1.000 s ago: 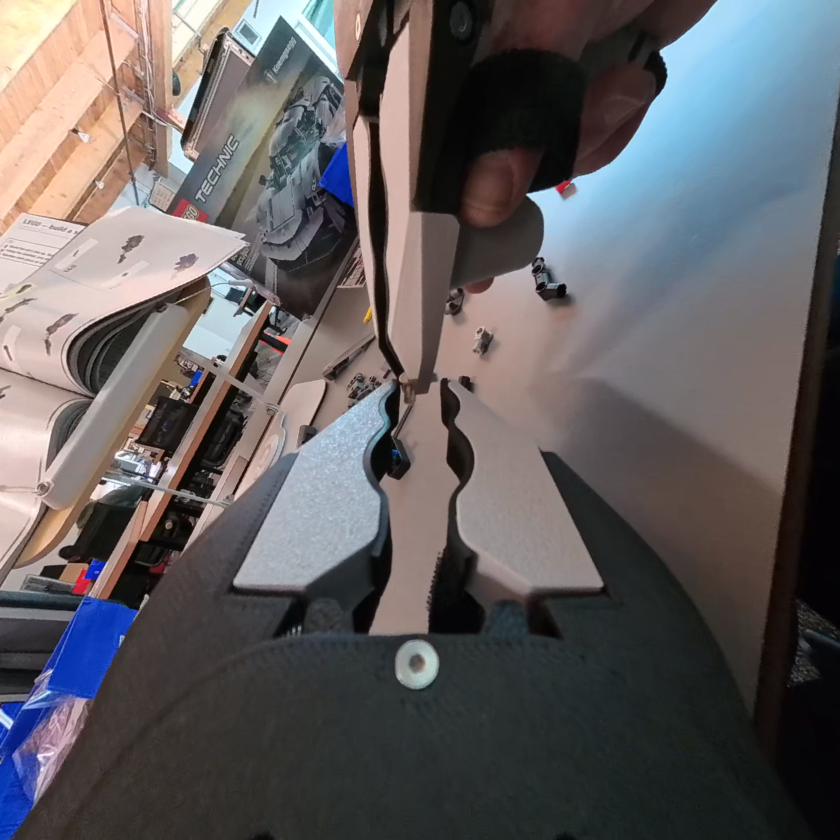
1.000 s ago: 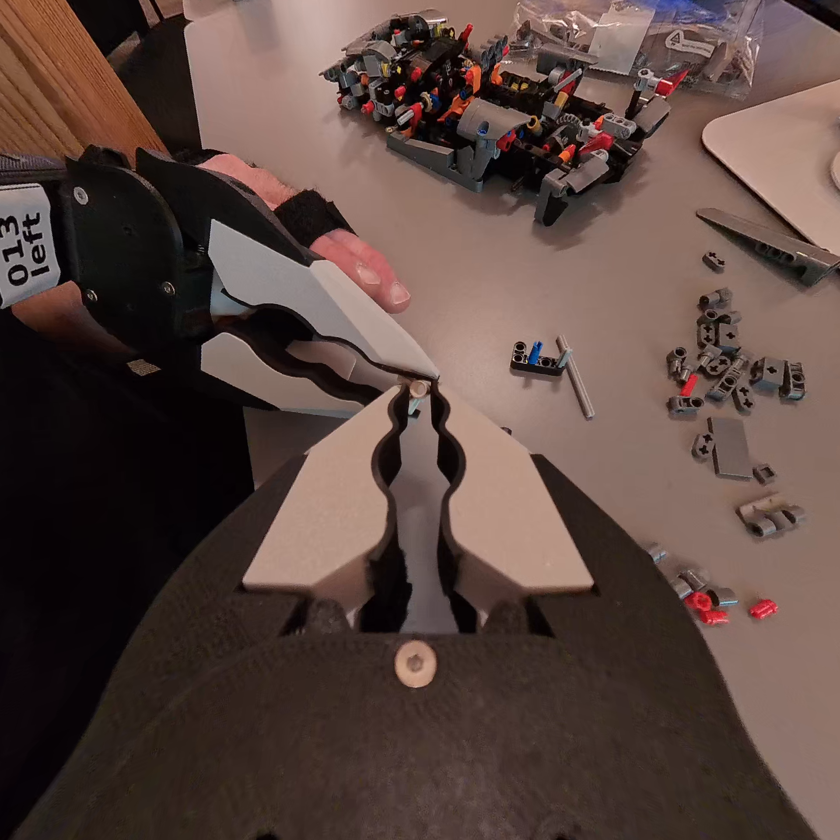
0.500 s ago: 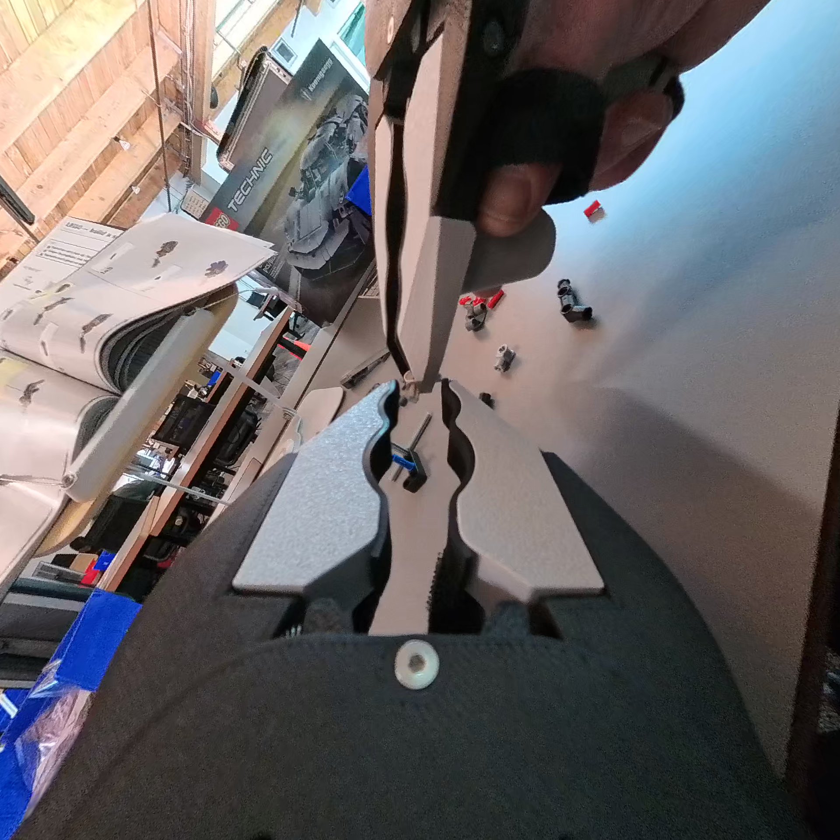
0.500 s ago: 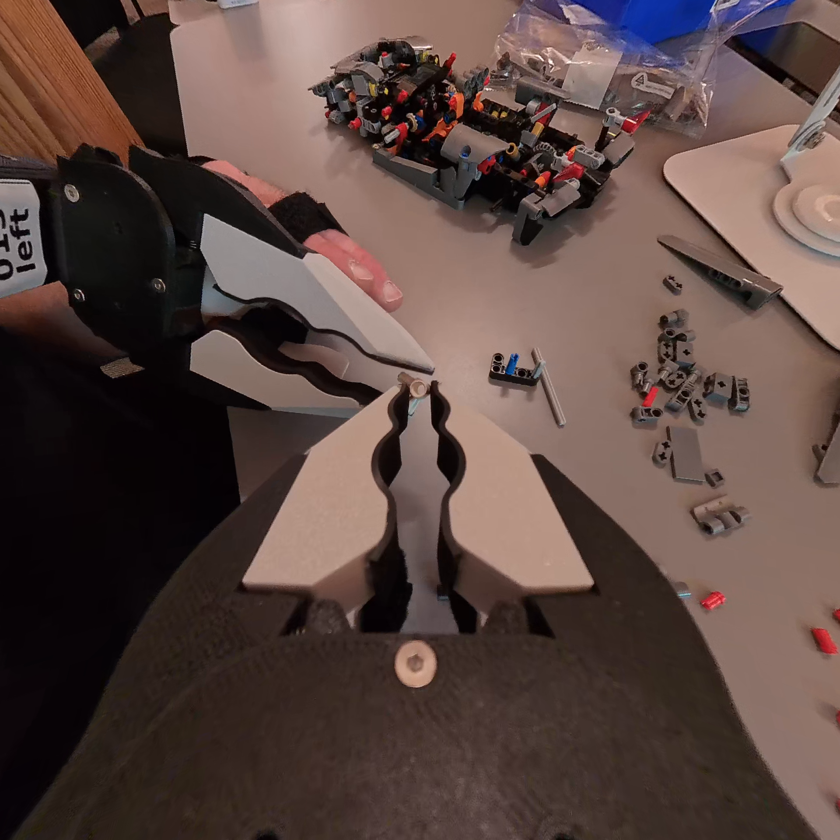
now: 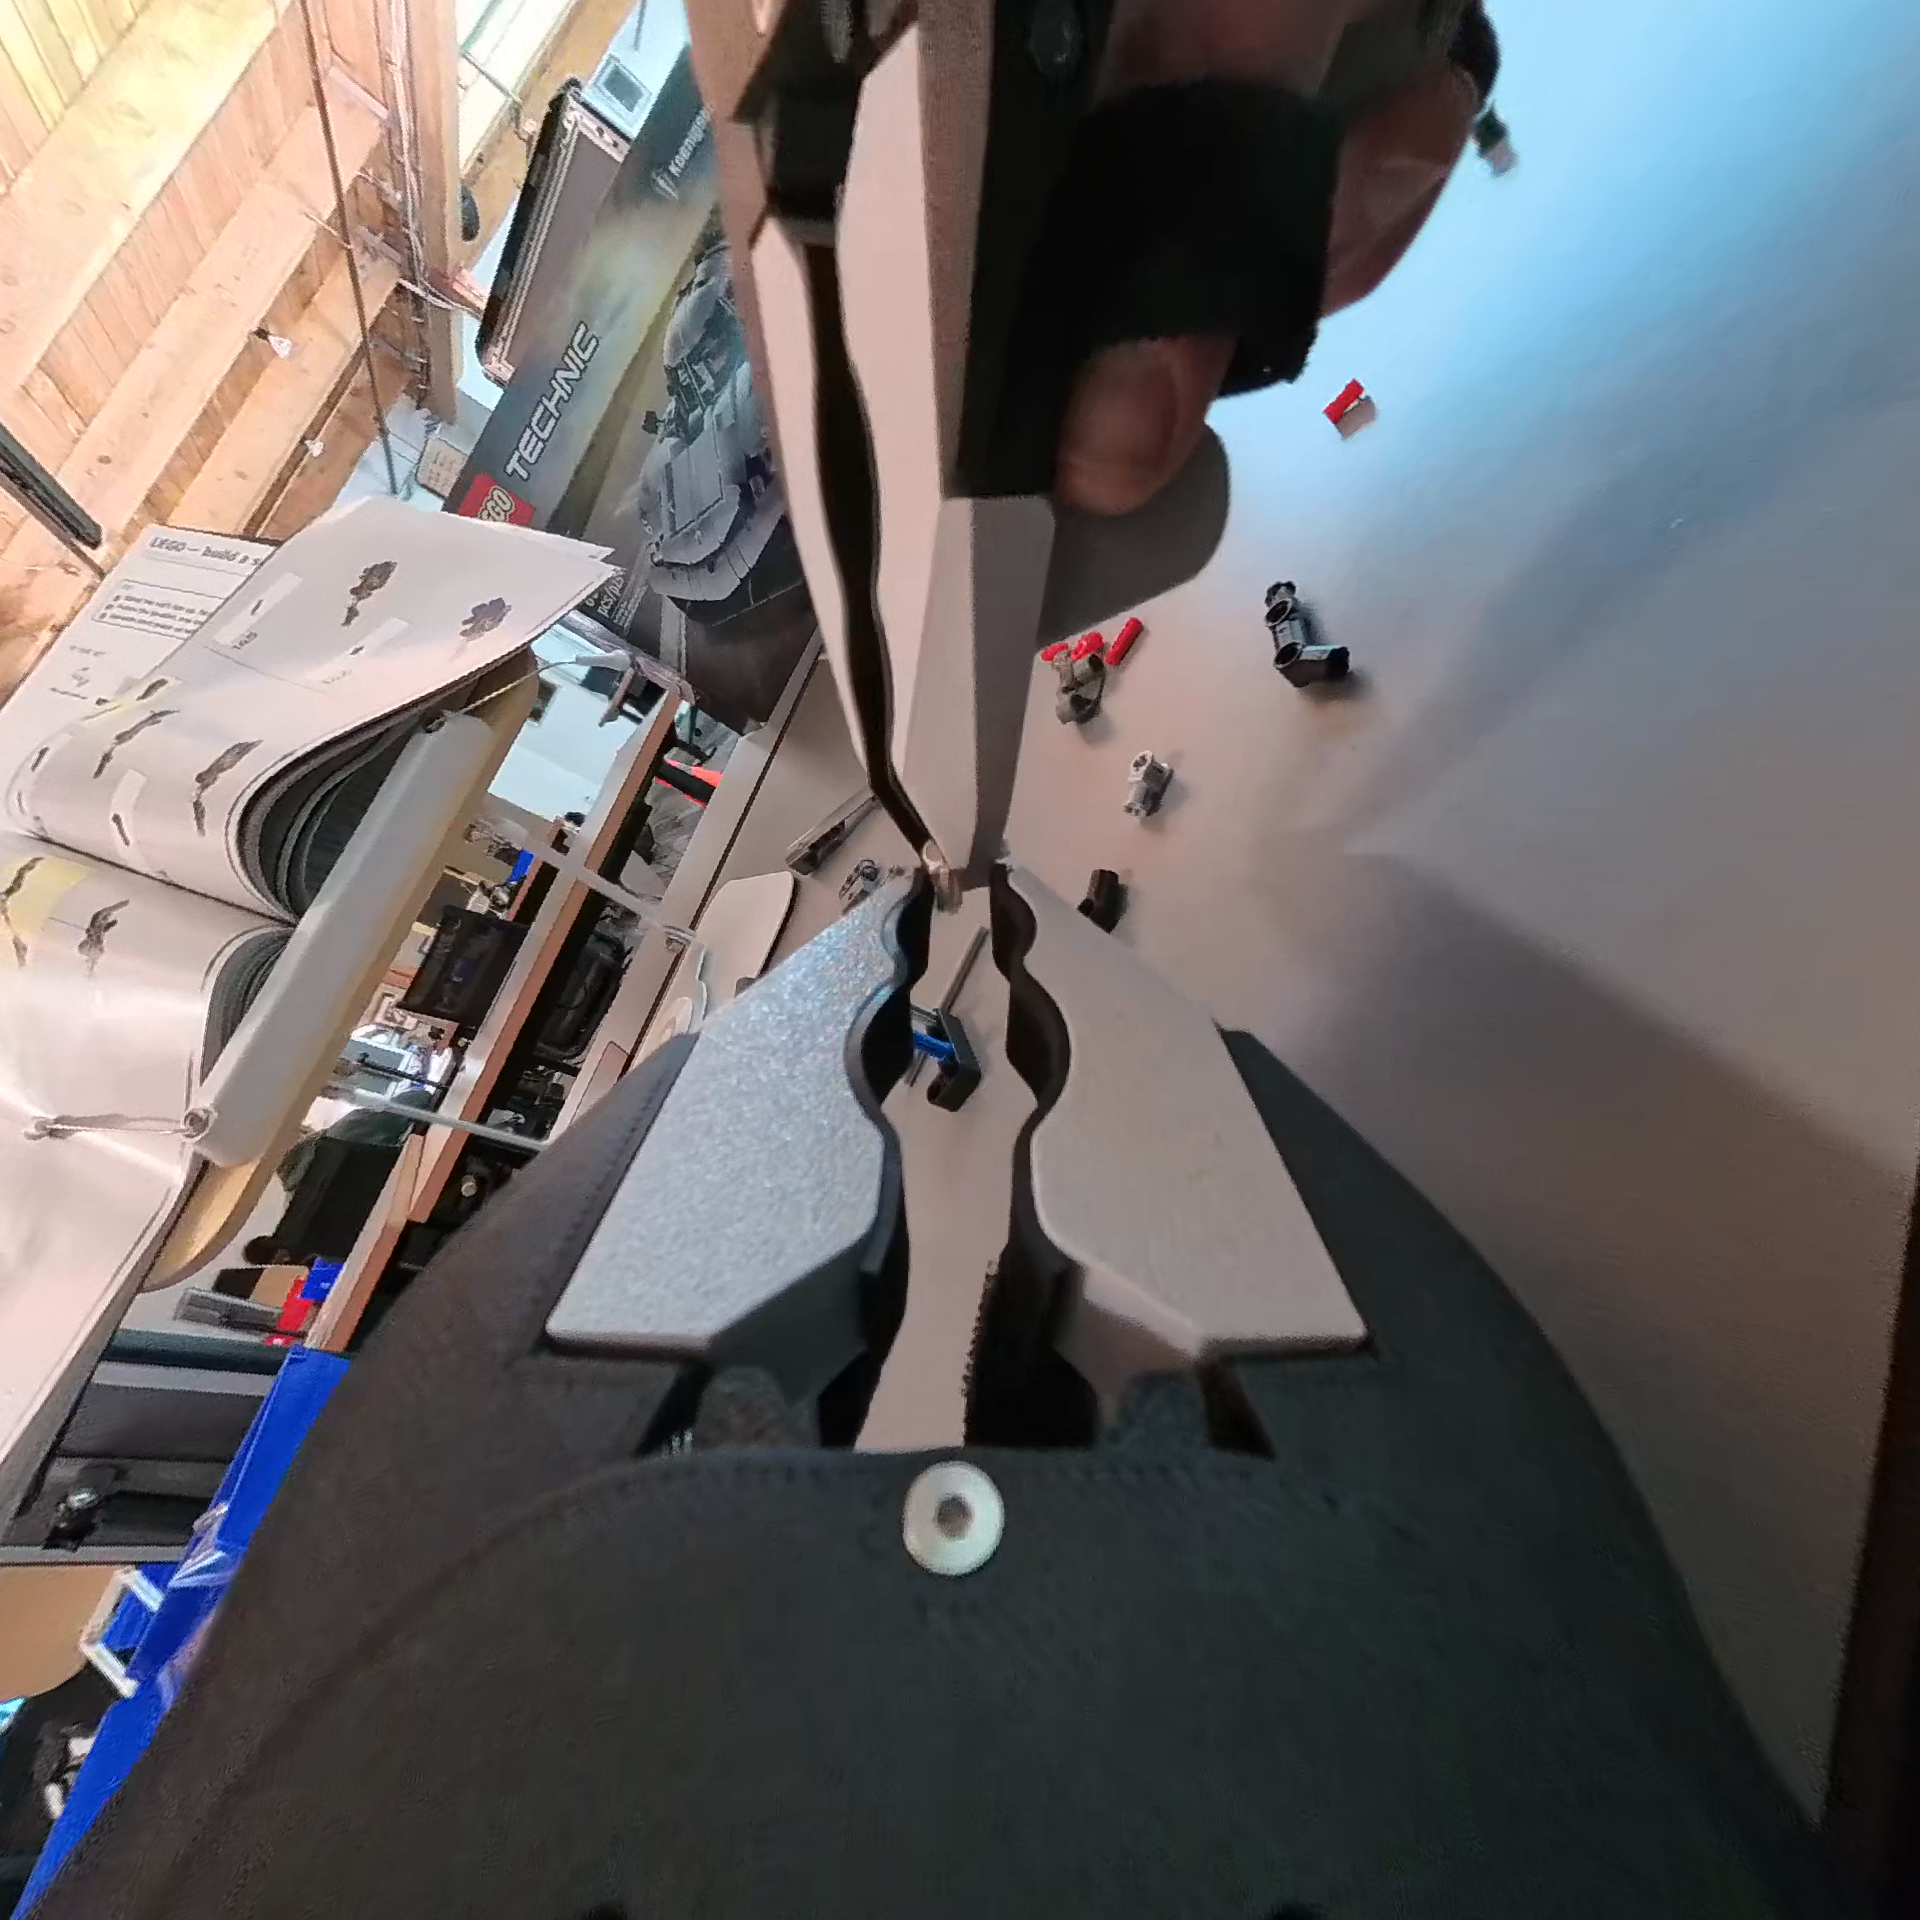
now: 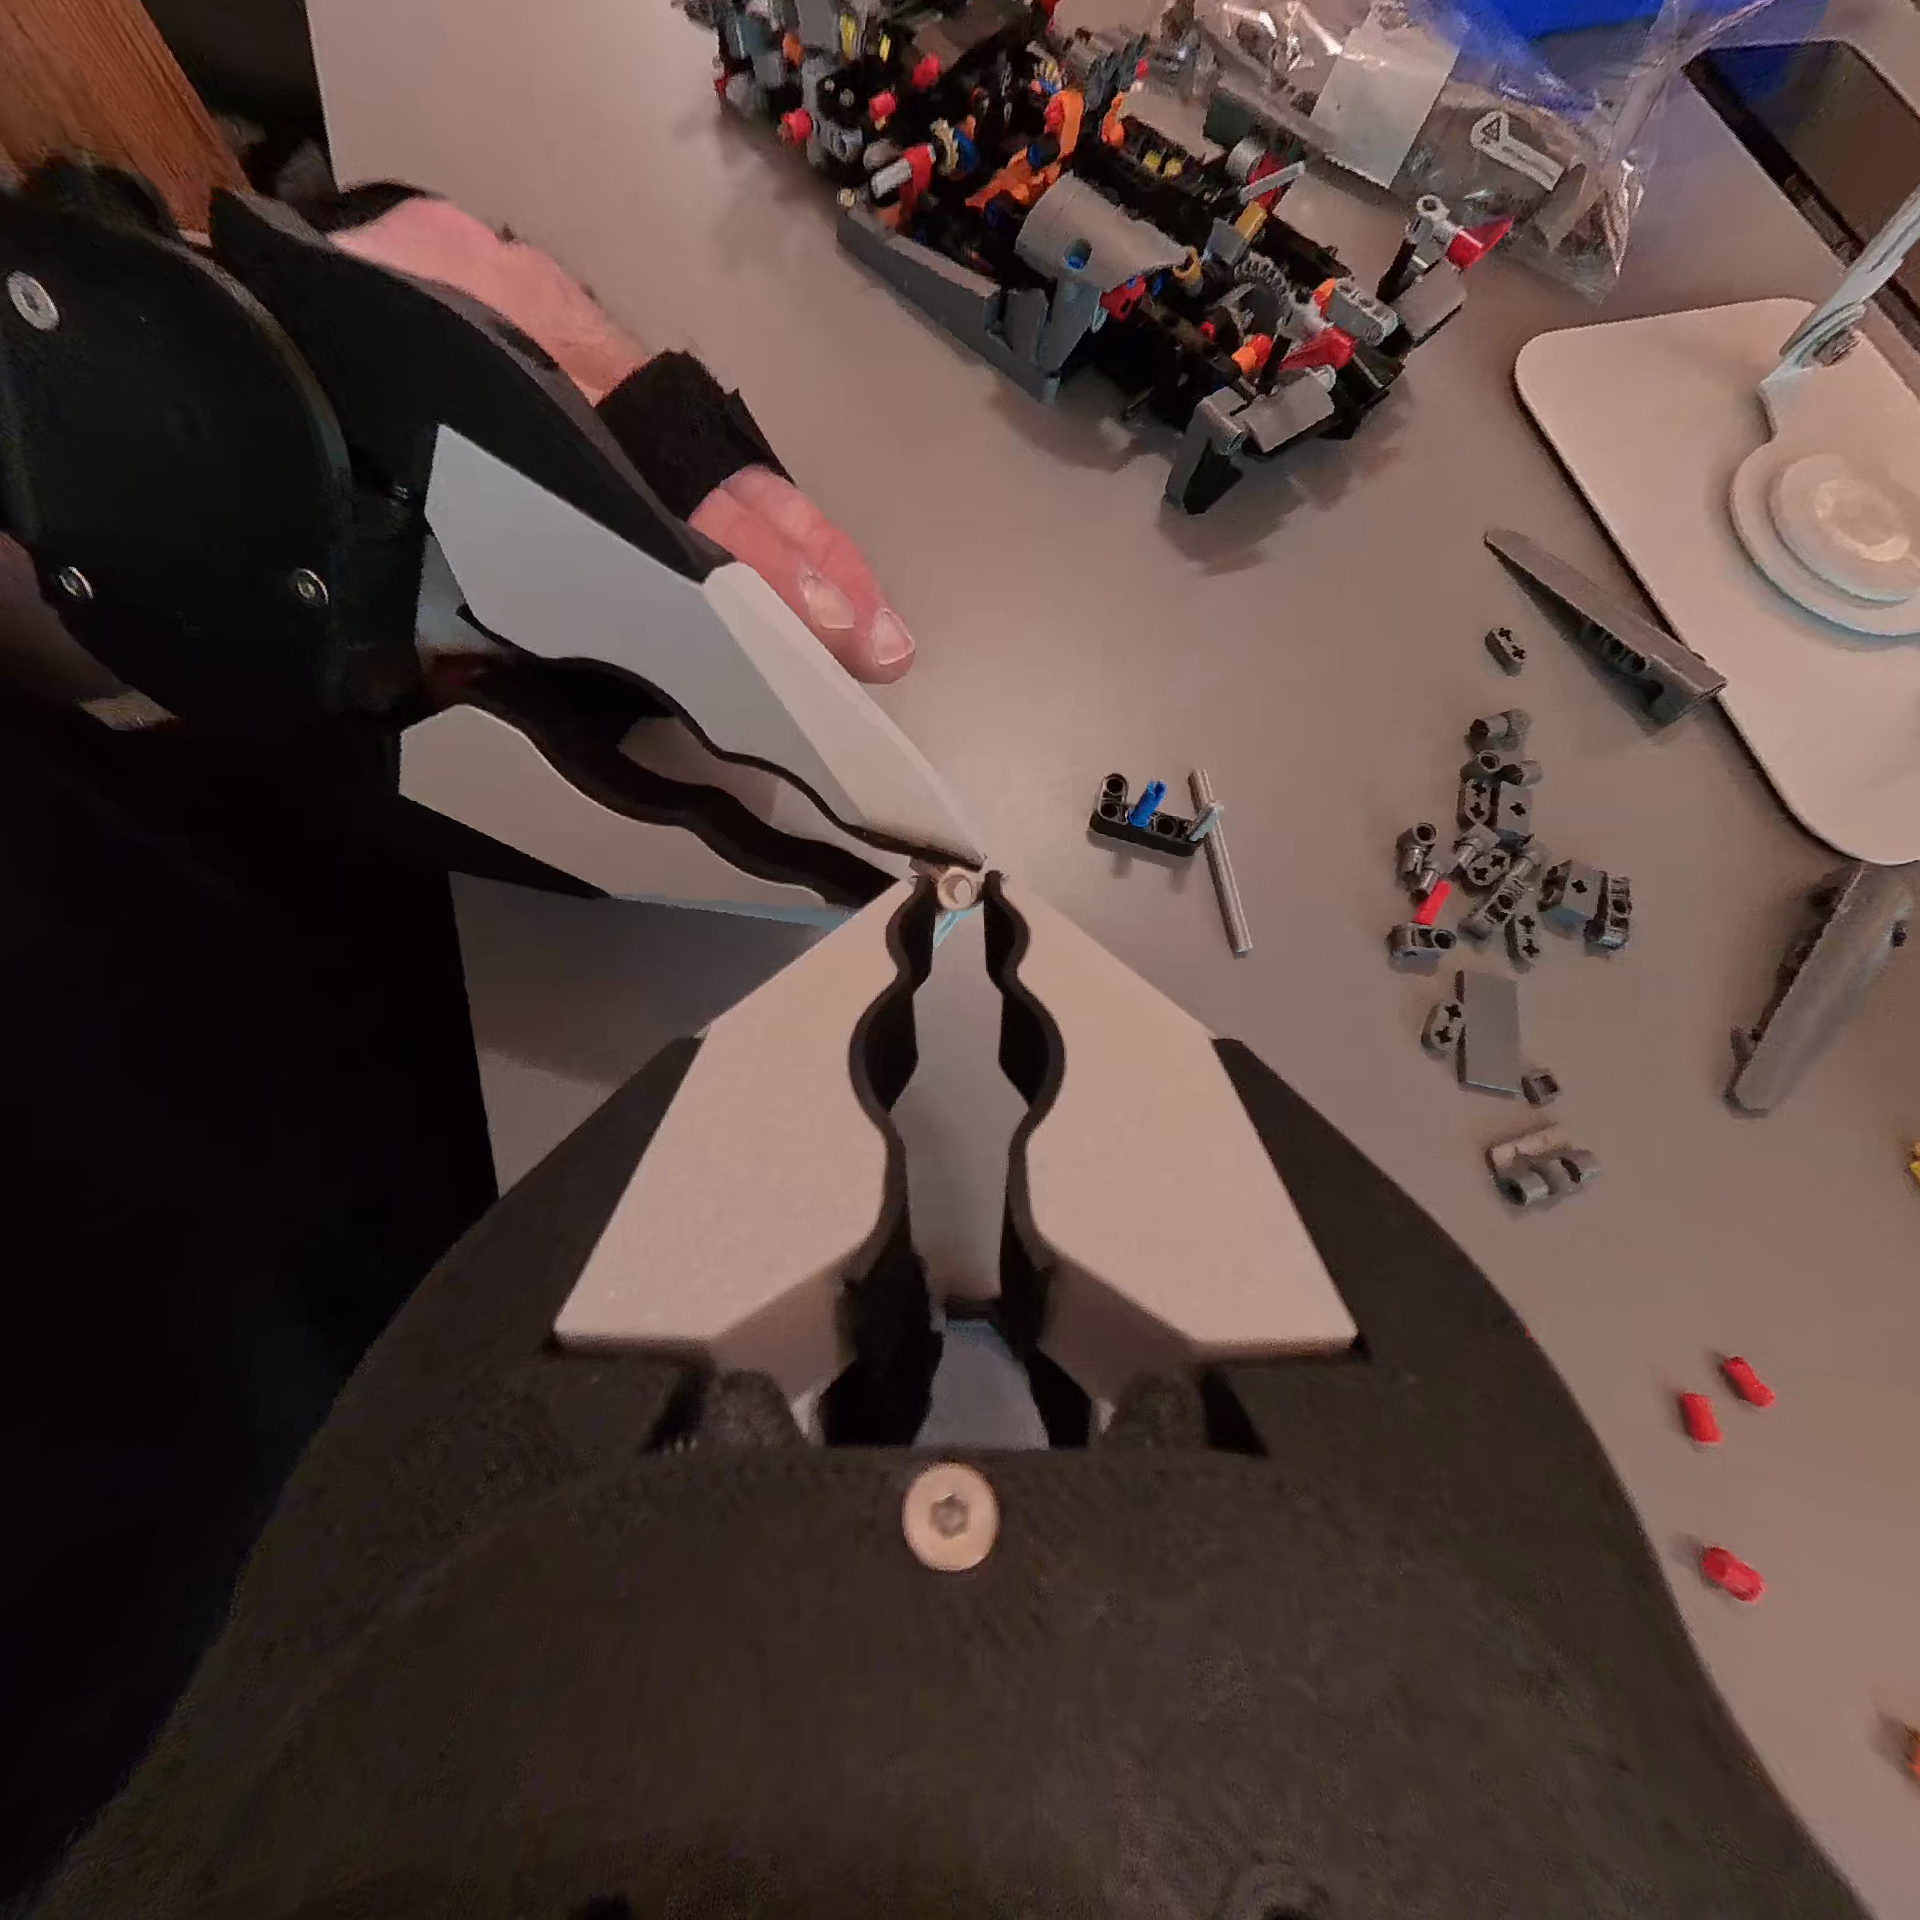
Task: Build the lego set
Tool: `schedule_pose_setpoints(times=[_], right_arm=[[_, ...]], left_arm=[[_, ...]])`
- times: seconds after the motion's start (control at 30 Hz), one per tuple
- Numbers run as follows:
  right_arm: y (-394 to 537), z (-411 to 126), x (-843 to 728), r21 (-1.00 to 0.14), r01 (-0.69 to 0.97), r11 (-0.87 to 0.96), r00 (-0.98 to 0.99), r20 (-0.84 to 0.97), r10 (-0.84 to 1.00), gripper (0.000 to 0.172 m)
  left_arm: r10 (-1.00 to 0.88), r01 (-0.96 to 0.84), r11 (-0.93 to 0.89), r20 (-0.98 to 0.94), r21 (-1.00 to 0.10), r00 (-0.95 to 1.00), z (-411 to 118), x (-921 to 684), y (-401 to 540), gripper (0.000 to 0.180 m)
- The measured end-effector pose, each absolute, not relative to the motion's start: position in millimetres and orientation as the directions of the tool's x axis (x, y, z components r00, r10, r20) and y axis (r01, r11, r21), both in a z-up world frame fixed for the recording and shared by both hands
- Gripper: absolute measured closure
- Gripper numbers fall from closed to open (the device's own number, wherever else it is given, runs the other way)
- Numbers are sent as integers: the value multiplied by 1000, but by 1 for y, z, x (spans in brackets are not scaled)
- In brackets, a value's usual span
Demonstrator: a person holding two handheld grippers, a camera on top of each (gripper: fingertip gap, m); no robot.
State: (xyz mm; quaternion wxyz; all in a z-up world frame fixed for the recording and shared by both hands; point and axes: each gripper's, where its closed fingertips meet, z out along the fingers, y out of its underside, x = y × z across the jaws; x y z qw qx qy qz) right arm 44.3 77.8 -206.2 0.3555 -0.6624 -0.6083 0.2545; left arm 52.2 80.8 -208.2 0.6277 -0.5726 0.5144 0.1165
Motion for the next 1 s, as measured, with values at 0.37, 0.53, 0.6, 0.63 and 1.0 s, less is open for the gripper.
schedule_pose_setpoints(times=[0.37, 0.53, 0.6, 0.63, 1.0], right_arm=[[79, -220, 43, -736, 672, -85, 138, 12, 990, 165], [83, -220, 40, -764, 622, -171, 179, -74, 981, 163], [85, -220, 40, -769, 611, -190, 188, -92, 978, 163], [85, -220, 40, -770, 607, -197, 191, -100, 976, 162], [86, -222, 41, -791, 534, -297, 190, -230, 954, 162]], left_arm=[[-449, -791, 278, -802, -545, 395, -222, 51, 82, 173], [-451, -801, 241, -794, -548, 408, -225, 46, 86, 178], [-446, -803, 237, -796, -546, 410, -225, 46, 87, 178], [-447, -804, 234, -794, -547, 411, -225, 45, 87, 178], [-444, -807, 237, -799, -542, 406, -227, 47, 88, 178]])
